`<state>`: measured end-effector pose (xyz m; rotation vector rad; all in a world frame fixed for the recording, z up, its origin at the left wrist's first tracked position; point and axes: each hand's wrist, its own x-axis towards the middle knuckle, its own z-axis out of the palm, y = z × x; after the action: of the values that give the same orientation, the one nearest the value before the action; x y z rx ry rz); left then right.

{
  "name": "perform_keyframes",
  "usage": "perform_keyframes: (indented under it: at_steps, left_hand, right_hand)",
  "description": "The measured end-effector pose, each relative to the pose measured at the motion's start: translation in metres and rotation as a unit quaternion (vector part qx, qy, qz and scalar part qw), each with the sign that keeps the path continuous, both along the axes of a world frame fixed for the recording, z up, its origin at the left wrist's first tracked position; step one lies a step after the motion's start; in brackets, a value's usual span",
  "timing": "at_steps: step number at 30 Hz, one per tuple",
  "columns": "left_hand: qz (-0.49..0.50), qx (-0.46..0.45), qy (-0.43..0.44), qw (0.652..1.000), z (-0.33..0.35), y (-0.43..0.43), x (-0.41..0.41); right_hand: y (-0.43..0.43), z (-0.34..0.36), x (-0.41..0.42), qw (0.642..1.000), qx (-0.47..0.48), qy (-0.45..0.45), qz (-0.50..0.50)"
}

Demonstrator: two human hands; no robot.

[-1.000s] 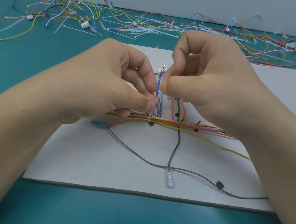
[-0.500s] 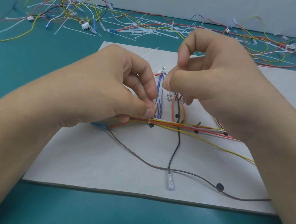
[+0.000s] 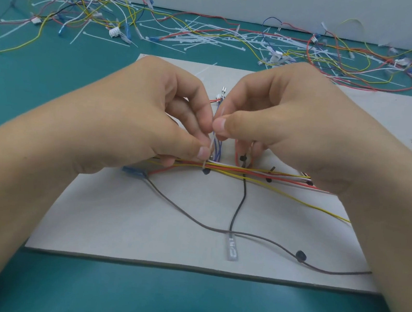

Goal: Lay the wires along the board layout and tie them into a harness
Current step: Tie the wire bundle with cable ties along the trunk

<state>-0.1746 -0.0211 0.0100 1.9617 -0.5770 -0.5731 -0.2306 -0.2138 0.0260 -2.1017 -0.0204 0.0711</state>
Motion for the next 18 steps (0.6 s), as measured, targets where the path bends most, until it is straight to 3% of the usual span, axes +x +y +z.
perform_keyframes:
  at_steps: [8,18]
  left_hand:
    - [-0.014,-0.01,-0.004,1.0,-0.0003,-0.0009,0.0]
    - [-0.04,0.013,-0.015,0.999,-0.0008,-0.0015,0.001]
  right_hand:
    - [0.0014,-0.0034,0.0011,0.993,-0.094,-0.077,0.004]
    - [0.0021,-0.0094,0.003,0.986,-0.119,-0.12,-0.011]
